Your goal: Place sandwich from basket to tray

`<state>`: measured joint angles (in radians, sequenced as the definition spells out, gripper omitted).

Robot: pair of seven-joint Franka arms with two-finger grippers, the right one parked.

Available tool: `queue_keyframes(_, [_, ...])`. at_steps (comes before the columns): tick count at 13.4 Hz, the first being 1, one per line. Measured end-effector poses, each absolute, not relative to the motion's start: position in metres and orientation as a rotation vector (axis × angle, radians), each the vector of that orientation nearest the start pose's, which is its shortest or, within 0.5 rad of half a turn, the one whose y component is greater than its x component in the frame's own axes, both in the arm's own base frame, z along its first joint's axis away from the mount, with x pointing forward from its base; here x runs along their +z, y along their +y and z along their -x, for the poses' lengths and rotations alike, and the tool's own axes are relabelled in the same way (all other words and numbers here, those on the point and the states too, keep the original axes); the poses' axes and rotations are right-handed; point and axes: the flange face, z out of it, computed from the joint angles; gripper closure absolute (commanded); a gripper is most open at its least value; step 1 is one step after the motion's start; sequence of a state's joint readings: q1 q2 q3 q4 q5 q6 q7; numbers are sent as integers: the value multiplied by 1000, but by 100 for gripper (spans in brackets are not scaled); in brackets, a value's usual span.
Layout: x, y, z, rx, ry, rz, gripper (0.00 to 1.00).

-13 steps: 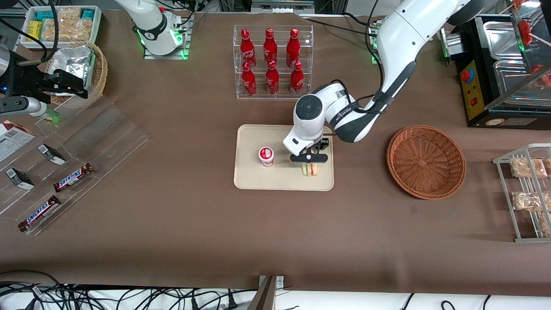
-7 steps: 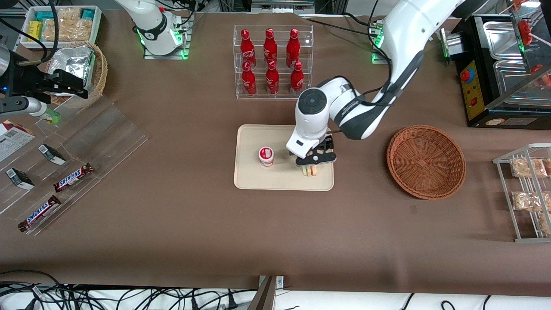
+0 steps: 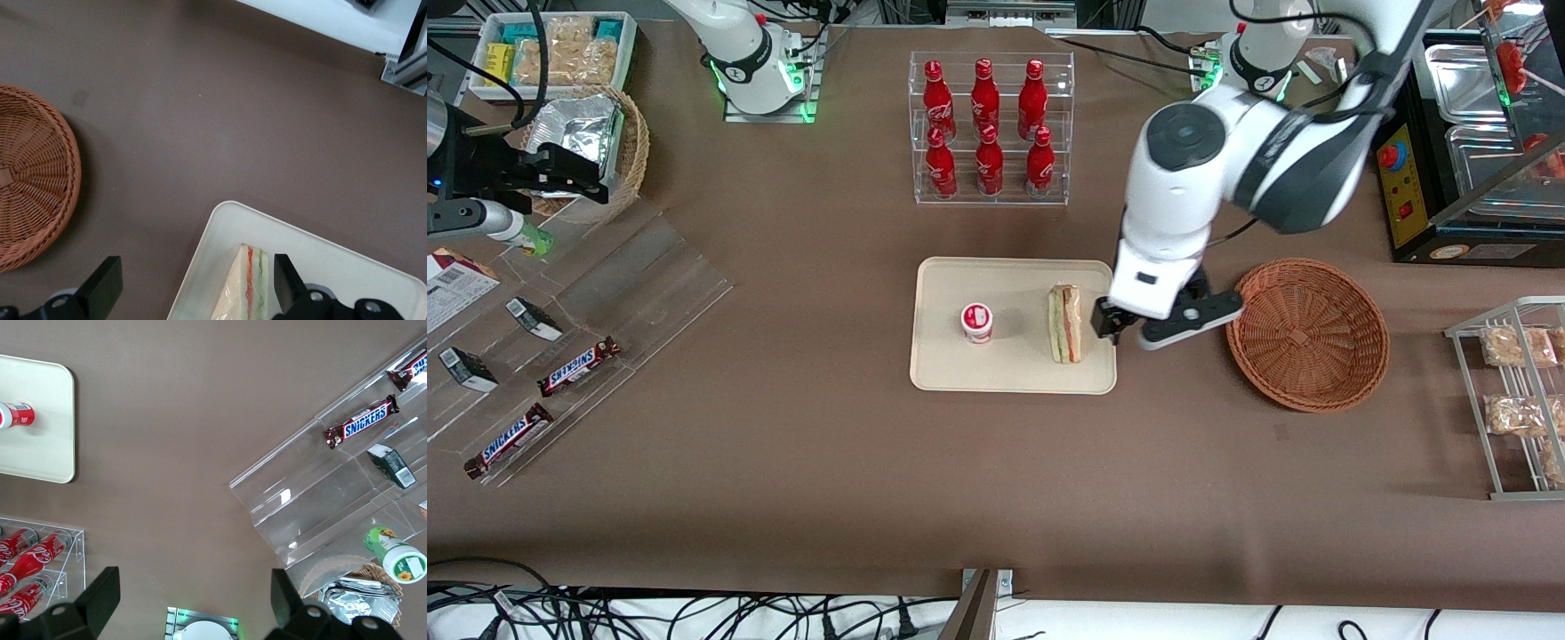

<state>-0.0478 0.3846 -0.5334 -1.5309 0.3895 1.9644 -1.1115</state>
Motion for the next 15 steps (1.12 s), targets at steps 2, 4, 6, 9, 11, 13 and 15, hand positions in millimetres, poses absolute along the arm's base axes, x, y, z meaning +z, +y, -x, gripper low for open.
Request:
queue_keyframes(2, [500,-284,-599,-301,-726,3010,0])
queue_keyframes(4, [523,-266,-595,-280,-718,3030,0])
queue_keyframes(6, [537,-245,-595,-255,-700,3030,0])
queue_keyframes(9, [552,-209,-599,-205,-635,3076,0])
queue_keyframes(11, [563,-179,-599,-177,-583,3084,0])
queue_keyframes(13, [576,-143,-599,-156,-513,3099,0])
queue_keyframes(15, [588,-97,-597,-121,-399,3123,0])
